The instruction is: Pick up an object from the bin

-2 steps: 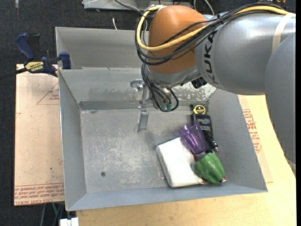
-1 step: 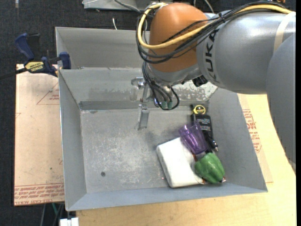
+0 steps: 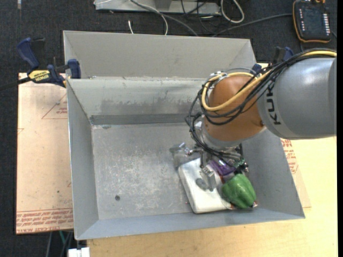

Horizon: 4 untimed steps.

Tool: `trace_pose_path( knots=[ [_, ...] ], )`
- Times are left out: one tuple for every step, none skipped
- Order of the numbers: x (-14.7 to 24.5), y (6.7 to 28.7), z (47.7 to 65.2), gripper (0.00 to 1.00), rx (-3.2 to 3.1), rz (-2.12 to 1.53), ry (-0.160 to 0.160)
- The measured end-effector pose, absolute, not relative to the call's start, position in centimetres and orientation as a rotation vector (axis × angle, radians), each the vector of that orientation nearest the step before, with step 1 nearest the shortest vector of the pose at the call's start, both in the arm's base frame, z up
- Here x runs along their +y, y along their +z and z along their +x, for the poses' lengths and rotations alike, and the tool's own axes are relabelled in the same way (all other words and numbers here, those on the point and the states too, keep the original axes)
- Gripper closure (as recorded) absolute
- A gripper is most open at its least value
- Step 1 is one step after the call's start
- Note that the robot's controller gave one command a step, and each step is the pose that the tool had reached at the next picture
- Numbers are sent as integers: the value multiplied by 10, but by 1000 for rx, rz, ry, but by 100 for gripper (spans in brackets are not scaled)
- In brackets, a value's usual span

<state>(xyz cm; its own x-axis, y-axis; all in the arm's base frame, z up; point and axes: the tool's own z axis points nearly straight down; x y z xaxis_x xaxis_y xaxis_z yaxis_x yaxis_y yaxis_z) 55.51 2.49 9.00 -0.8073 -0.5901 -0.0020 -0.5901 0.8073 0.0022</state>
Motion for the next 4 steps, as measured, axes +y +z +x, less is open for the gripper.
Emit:
trace_pose_path(
  knots=[
    [-49, 147, 638, 0, 3098, -452, 4],
    [-5, 99, 578, 0, 2951, -1119, 20],
    [-41, 90, 610, 0, 2909, -1160, 7],
    [-11, 71, 616, 100, 2916, -1171, 25]
  ],
)
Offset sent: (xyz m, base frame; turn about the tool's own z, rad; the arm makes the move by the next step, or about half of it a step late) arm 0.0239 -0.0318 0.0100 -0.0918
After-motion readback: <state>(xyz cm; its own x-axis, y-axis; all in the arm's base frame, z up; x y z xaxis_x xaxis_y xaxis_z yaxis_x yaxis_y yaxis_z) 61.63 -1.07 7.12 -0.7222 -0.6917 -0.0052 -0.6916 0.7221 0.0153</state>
